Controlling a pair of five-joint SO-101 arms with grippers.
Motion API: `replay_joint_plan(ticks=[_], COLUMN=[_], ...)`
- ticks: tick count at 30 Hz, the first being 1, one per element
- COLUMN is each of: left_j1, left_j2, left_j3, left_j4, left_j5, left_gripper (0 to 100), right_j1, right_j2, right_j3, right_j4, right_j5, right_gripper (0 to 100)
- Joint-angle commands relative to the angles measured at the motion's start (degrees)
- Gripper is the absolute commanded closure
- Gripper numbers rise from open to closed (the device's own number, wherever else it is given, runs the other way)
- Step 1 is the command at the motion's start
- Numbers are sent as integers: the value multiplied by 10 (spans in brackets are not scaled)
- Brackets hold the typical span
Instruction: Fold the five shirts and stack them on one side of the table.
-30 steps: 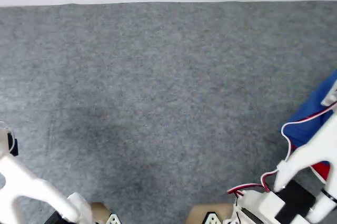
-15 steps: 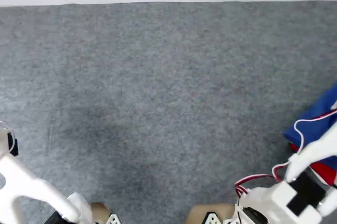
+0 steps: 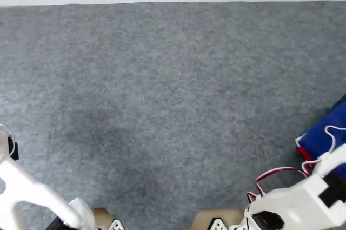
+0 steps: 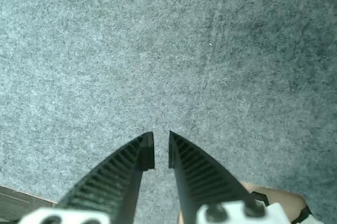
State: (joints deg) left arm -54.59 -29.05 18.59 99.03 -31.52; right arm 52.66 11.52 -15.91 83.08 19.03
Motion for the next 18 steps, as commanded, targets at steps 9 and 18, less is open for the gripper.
replay_joint_plan(ticks=[9,18], left_j1=[4,4], left_j2=[-18,-17], left_j3=[-19,-19], left_j4=[15,15], left_j5=[-5,-5], left_gripper=[946,946], right_j1=[30,24], right_j2=[-1,-76], right_j3=[-24,-24], right_j4=[-17,17], right_j5=[69,50], right_gripper=[753,582])
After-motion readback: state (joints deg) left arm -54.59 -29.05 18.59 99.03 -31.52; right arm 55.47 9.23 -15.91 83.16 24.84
